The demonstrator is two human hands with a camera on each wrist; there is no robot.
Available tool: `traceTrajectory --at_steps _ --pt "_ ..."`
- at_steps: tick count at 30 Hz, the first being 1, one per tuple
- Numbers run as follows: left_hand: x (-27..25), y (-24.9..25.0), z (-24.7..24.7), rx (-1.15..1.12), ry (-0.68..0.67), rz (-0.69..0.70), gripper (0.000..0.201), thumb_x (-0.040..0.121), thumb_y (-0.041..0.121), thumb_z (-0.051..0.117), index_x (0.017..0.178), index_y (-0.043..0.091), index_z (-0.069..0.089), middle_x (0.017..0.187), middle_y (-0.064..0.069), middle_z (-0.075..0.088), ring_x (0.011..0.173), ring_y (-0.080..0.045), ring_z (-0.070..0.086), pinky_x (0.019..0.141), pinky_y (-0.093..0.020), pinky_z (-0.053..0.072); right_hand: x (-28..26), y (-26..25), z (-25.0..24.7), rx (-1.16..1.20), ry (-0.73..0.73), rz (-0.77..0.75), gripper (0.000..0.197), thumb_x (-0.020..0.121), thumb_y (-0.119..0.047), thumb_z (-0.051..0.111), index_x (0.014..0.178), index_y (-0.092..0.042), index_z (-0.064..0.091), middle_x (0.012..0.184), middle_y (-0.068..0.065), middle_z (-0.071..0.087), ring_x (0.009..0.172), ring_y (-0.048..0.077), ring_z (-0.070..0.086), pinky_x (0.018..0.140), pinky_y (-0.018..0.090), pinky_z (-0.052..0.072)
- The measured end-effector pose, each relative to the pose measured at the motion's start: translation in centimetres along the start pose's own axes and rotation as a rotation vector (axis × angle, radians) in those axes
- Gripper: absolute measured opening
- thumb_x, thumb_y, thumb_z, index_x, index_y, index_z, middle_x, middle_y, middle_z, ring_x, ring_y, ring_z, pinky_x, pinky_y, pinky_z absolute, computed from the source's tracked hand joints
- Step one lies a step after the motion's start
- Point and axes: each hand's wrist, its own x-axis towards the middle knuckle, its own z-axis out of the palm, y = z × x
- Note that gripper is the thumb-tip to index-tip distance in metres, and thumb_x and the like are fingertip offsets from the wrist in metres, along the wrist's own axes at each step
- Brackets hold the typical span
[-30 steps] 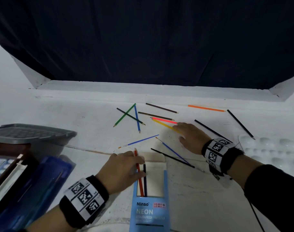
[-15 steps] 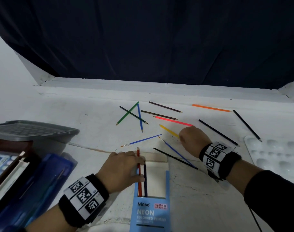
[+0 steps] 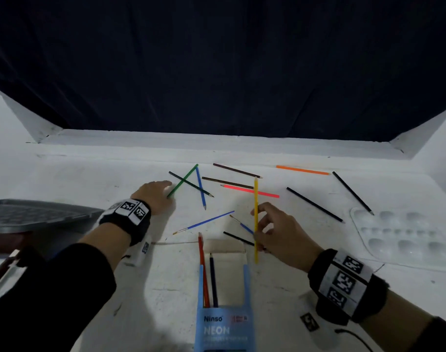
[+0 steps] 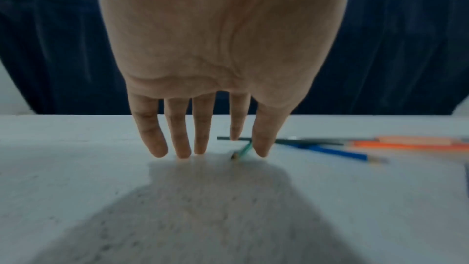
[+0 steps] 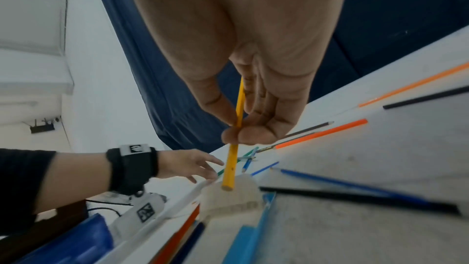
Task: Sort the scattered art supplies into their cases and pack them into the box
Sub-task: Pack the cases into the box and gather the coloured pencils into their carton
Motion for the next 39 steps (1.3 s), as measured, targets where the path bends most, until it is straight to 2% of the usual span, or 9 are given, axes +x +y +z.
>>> traceTrajectory --at_steps 2,6,13,21,24,26,32,36,39 --pt "0.8 -0.2 0.6 0.148 -0.022 -0.01 0.02 0.09 0.042 0.038 0.089 0.028 0.053 0.105 -0.004 0.067 0.094 -0.03 0.06 0.087 -0.04 0.053 -0.9 -0.2 0.9 0.067 -0.023 0.017 0.02 0.091 -0.003 0.057 0.107 -0.013 0.051 0.084 0.009 0.064 0.061 0.021 0.068 0.057 0.028 0.056" --pt "0.8 0.2 1.3 0.31 0.053 -0.041 0.031 0.099 0.038 0.045 0.119 0.021 0.062 0.116 -0.007 0.065 0.105 -0.029 0.063 0.086 -0.037 0.051 -2.1 0.7 2.9 0.096 -0.096 0.059 0.005 0.098 -0.007 0.051 0.1 -0.011 0.049 0.083 0.012 0.065 0.064 0.024 0.07 0.059 0.033 0.057" --pt "-4.0 1.0 0.9 0.254 0.103 -0.061 0.024 0.095 0.021 0.051 0.116 0.023 0.062 0.115 -0.008 0.062 0.102 -0.029 0.064 0.084 -0.036 0.049 -2.3 1.0 4.7 0.098 -0.136 0.088 0.01 0.095 -0.011 0.059 0.09 -0.004 0.055 0.076 0.011 0.07 0.063 0.021 0.072 0.063 0.035 0.06" --pt "-14.0 0.6 -2.7 -0.095 0.369 0.096 0.016 0.087 0.019 0.067 0.097 0.026 0.077 0.091 0.002 0.072 0.082 -0.02 0.068 0.076 -0.035 0.056 -1.9 0.7 5.5 0.141 -0.164 0.124 0.009 0.091 -0.005 0.064 0.098 -0.005 0.058 0.07 0.014 0.073 0.064 0.028 0.072 0.068 0.044 0.062" --pt "-16.7 1.3 -5.0 -0.298 0.478 0.161 0.009 0.084 0.022 0.076 0.088 0.029 0.077 0.076 0.012 0.07 0.069 -0.003 0.067 0.072 -0.02 0.054 -1.6 0.5 6.0 0.073 -0.201 0.124 0.016 0.089 -0.004 0.065 0.102 -0.007 0.056 0.072 0.012 0.074 0.065 0.024 0.072 0.071 0.042 0.062" --pt "-17.4 2.0 -6.0 -0.49 0.472 0.162 0.007 0.084 0.024 0.077 0.086 0.03 0.076 0.074 0.012 0.071 0.071 -0.003 0.068 0.071 -0.015 0.053 -1.4 0.4 6.4 0.028 -0.195 0.137 0.023 0.086 -0.002 0.066 0.105 -0.008 0.055 0.072 0.01 0.074 0.063 0.021 0.072 0.071 0.04 0.062" --pt "-18.0 4.5 -7.2 -0.907 0.465 0.206 0.006 0.086 0.02 0.075 0.092 0.019 0.077 0.082 -0.006 0.073 0.081 -0.018 0.072 0.082 -0.028 0.057 -1.8 -0.3 7.2 0.068 -0.178 0.125 0.047 0.084 0.005 0.065 0.118 -0.022 0.047 0.074 0.018 0.071 0.057 0.026 0.071 0.055 0.036 0.061" --pt "-17.1 6.9 -6.9 -0.953 0.367 0.226 0.012 0.092 0.014 0.069 0.102 0.014 0.074 0.092 -0.017 0.068 0.078 -0.01 0.074 0.08 -0.028 0.056 -1.9 -0.4 7.1 0.027 -0.194 0.127 0.033 0.087 0.003 0.065 0.115 -0.012 0.056 0.077 0.018 0.072 0.058 0.022 0.071 0.06 0.036 0.062" --pt "-15.1 7.9 -4.9 -0.865 0.261 0.233 0.017 0.095 0.016 0.065 0.11 0.015 0.072 0.092 -0.01 0.067 0.079 -0.01 0.074 0.088 -0.032 0.057 -1.9 -0.1 6.6 0.0 -0.198 0.144 0.035 0.084 0.004 0.069 0.115 -0.009 0.06 0.08 0.014 0.072 0.056 0.017 0.07 0.059 0.031 0.061"
